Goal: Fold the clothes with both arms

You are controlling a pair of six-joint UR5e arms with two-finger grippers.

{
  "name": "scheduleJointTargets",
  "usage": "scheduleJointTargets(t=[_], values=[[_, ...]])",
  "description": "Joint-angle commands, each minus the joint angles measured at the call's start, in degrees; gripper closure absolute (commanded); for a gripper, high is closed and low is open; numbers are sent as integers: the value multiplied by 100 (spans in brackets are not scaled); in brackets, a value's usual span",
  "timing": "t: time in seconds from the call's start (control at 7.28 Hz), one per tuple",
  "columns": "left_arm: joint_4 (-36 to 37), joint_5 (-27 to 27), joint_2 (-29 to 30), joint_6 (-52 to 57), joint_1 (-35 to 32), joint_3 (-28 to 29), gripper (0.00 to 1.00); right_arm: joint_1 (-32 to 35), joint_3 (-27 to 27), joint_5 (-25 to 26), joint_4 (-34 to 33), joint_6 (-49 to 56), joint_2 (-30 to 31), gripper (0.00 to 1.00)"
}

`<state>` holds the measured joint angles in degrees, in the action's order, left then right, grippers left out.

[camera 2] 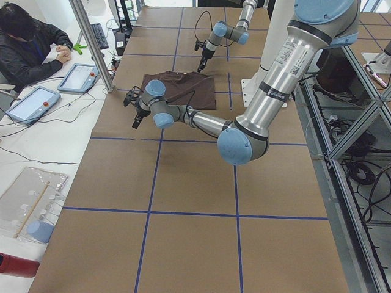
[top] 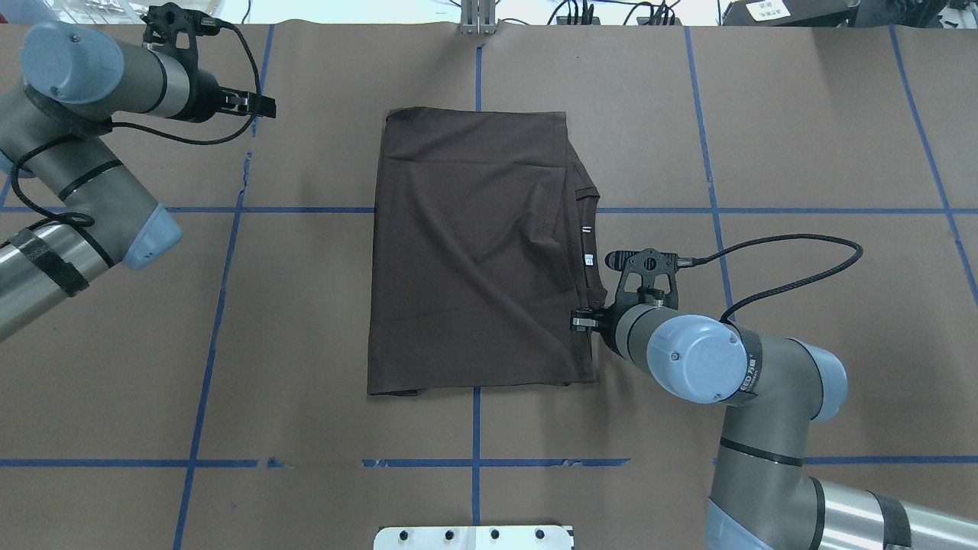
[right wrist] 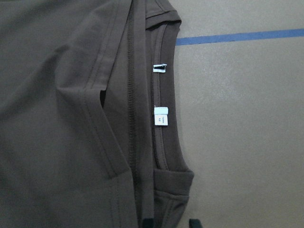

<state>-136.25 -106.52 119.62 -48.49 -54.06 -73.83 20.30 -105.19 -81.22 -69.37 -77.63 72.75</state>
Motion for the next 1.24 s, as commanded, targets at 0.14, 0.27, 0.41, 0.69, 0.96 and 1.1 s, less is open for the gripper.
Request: scheduleJointTargets(t=[0.14, 0.27, 0.41, 0.69, 0.96, 1.1], values=[[2, -9, -1, 7, 0, 0, 0, 630, 426, -487, 20, 451, -977, 6], [2, -18, -1, 7, 0, 0, 0, 920, 769, -779, 37, 486, -1356, 22], [-6, -18, -1, 7, 9, 8, 0, 1054, 903, -1025, 72, 556, -1430, 34], [-6, -18, -1, 7, 9, 17, 0, 1055, 1866, -1010, 1122, 617, -1430, 40], [-6, -18, -1, -98, 18, 17, 0, 1055, 1862, -1045, 1119, 618, -1430, 44], [-6, -18, -1, -99, 27, 26, 0, 1055, 1845, -1071, 1127, 618, -1387, 45]])
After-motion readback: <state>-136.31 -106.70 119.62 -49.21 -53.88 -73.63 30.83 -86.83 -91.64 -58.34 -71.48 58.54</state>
